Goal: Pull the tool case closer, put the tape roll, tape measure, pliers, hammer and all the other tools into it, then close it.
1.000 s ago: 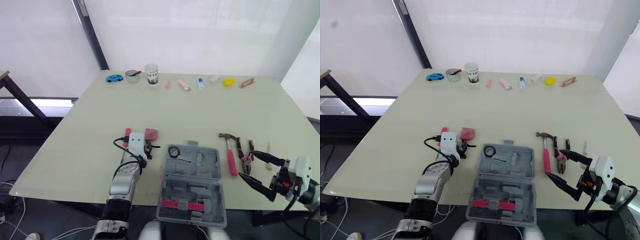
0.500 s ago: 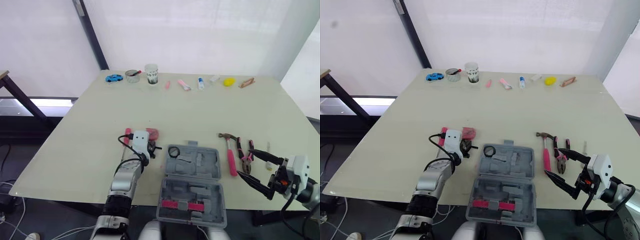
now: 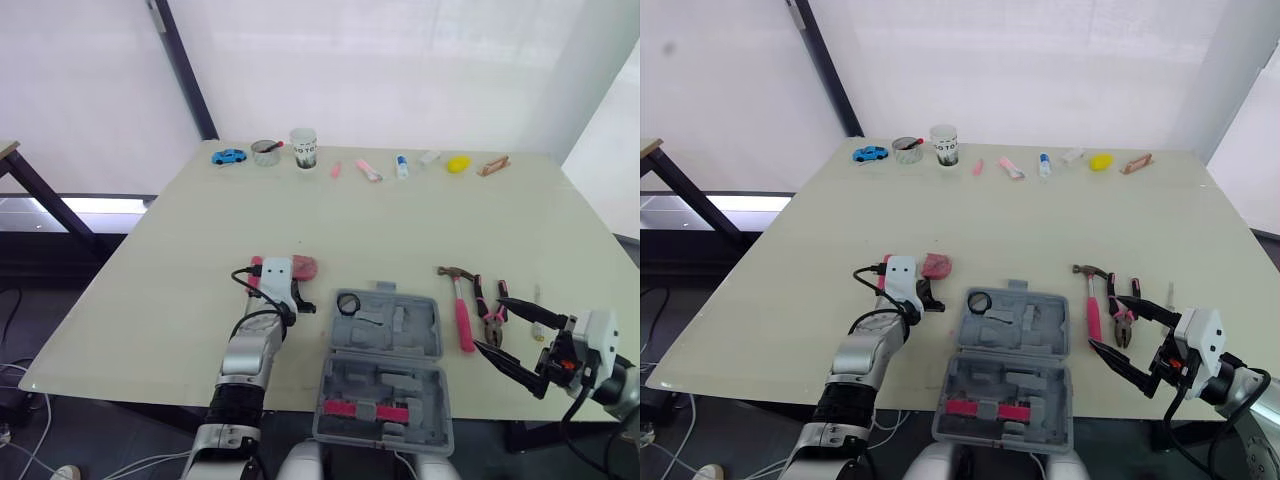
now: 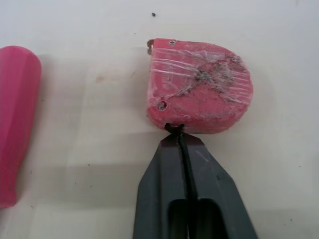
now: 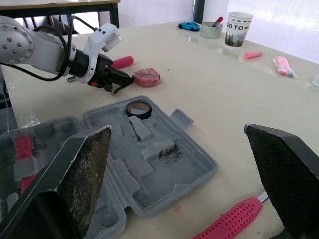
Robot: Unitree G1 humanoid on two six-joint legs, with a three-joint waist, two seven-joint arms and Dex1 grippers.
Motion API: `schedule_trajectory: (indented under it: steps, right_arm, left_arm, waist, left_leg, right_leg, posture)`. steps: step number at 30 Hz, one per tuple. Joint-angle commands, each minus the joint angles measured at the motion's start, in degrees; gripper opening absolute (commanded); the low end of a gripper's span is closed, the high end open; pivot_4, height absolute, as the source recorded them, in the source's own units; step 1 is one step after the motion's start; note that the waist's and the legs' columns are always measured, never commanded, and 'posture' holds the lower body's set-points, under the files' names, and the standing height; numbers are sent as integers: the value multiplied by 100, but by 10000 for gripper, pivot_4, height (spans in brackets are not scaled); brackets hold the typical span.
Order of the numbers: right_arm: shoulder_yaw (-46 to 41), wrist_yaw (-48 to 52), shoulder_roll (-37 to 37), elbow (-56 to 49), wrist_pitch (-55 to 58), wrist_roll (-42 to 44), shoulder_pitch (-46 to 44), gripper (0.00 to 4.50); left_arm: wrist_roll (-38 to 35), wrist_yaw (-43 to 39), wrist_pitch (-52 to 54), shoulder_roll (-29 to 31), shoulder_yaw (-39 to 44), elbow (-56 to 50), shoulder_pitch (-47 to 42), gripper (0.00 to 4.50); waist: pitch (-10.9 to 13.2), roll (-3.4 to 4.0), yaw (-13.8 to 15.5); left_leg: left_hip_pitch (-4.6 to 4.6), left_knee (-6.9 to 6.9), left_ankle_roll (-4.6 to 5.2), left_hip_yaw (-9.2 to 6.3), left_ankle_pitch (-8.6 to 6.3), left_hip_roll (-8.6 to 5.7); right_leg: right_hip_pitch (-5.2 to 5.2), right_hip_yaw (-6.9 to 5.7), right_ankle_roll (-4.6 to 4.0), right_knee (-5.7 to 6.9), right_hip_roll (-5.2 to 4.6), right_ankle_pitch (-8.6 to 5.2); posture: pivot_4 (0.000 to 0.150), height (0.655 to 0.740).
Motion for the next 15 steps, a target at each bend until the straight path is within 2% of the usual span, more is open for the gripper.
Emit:
schedule_trajectory:
  steps: [1, 7, 15]
  right_arm:
    - [-63, -1, -24, -197, -13, 77, -35, 45000]
    - [-40, 50, -17, -238, -3, 134, -5, 45000]
    - [1, 291, -65, -286, 140, 378, 54, 45000]
  left_arm:
    - [-40, -38, 152, -21, -30, -278, 207, 585]
    - [-139, -376, 449, 288, -34, -925, 627, 585]
    - [-591, -1421, 998, 1053, -220, -2349, 1559, 585]
  waist:
    - [0, 0, -4]
    - [0, 1, -14]
    - [0, 1, -12]
  left_leg:
    - [0, 0, 0, 0, 0, 0]
    - [1, 0, 0, -1, 0, 0]
    - [1, -1, 0, -25, 0, 3]
  right_leg:
    - [0, 0, 0, 0, 0, 0]
    - [0, 0, 0, 1, 0, 0]
    - [-2, 3, -6, 0, -1, -3]
  posture:
    - [1500, 7400]
    - [1500, 7400]
    - [1500, 7400]
